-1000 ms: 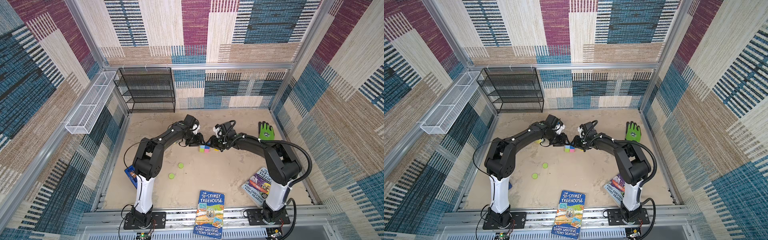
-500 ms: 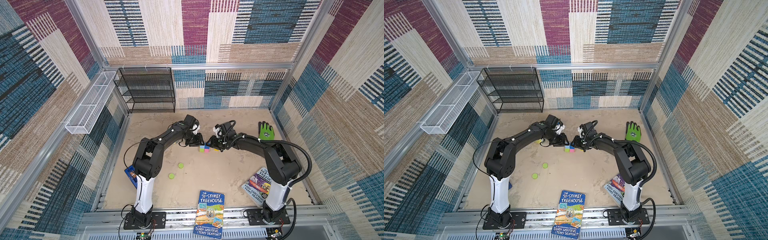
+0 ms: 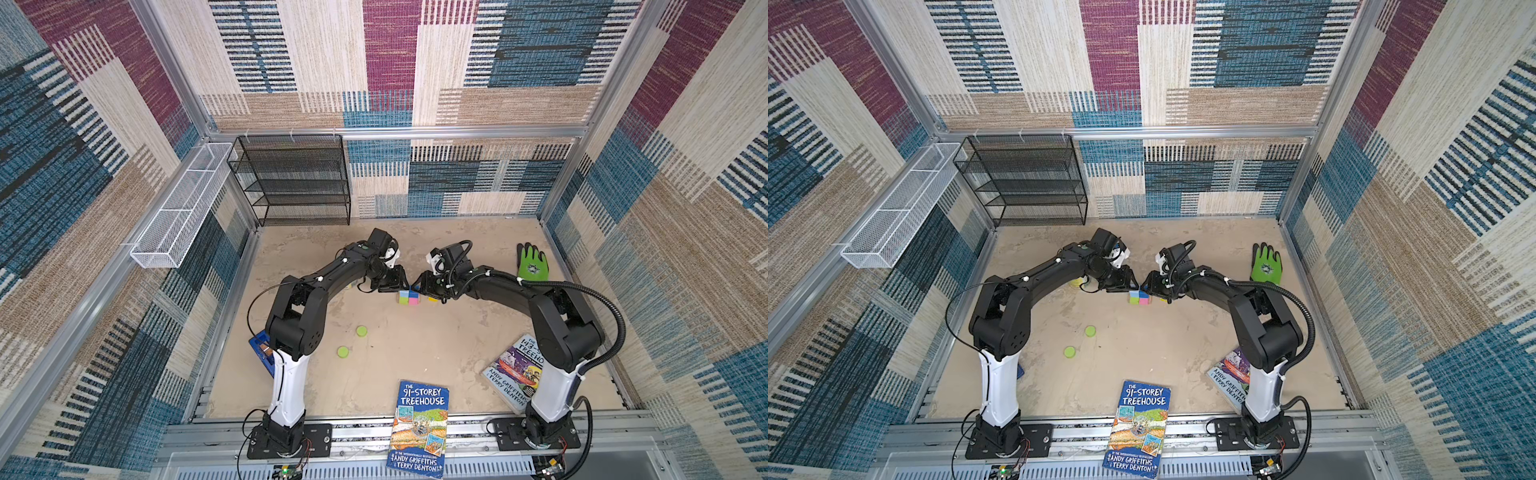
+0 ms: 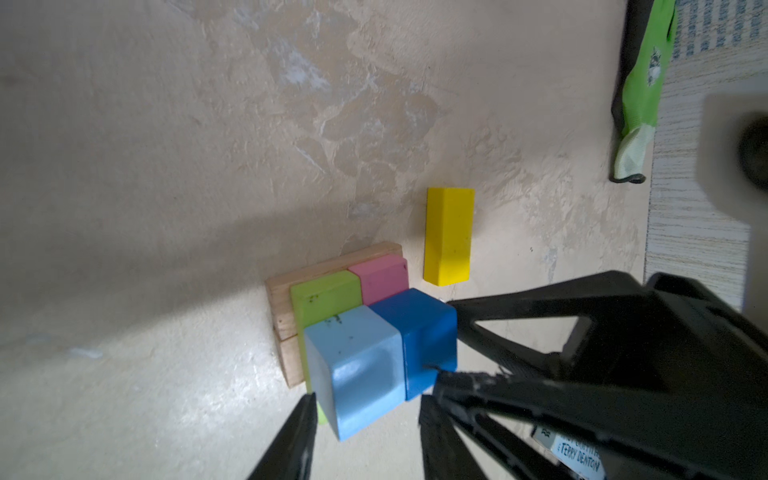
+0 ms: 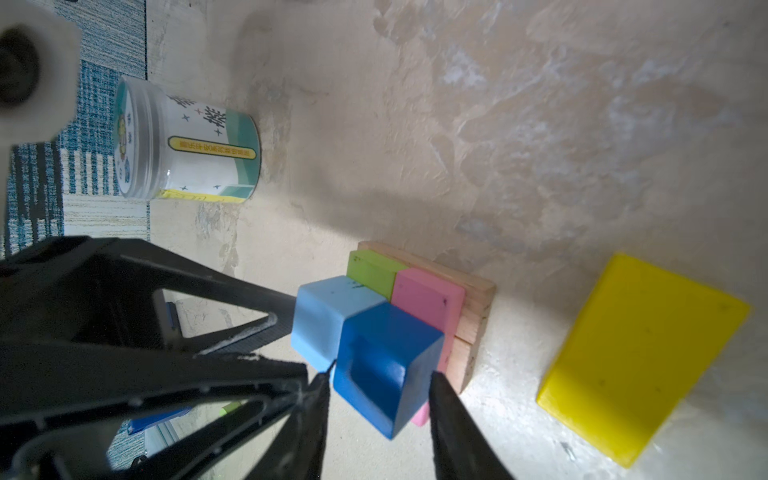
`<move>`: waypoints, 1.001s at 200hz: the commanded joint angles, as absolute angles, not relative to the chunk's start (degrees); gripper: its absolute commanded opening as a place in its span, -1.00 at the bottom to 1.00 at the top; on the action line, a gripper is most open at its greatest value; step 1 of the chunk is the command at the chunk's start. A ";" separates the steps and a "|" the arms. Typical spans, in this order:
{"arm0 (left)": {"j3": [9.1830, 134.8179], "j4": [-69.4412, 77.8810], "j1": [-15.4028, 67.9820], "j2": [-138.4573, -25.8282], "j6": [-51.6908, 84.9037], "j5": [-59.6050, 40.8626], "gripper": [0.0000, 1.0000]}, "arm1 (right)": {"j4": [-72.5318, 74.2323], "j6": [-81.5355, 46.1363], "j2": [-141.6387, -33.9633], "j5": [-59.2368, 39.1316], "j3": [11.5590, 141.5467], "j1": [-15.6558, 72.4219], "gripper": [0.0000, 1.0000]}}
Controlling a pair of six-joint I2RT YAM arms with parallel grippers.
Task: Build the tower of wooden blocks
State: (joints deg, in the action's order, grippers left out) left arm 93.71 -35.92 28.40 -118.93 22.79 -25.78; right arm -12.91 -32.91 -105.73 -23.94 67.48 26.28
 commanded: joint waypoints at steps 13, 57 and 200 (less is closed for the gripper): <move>94.35 -36.74 28.39 -119.32 22.68 -25.28 -0.10 | -12.62 -33.27 -104.27 -23.21 66.89 26.27 0.06; 94.66 -37.26 28.36 -119.51 22.59 -24.83 0.10 | -12.46 -33.57 -101.74 -22.78 65.58 26.25 0.21; 90.79 -39.27 28.21 -103.99 21.11 -19.20 0.48 | -22.75 -24.15 -86.14 -9.80 64.47 25.54 0.78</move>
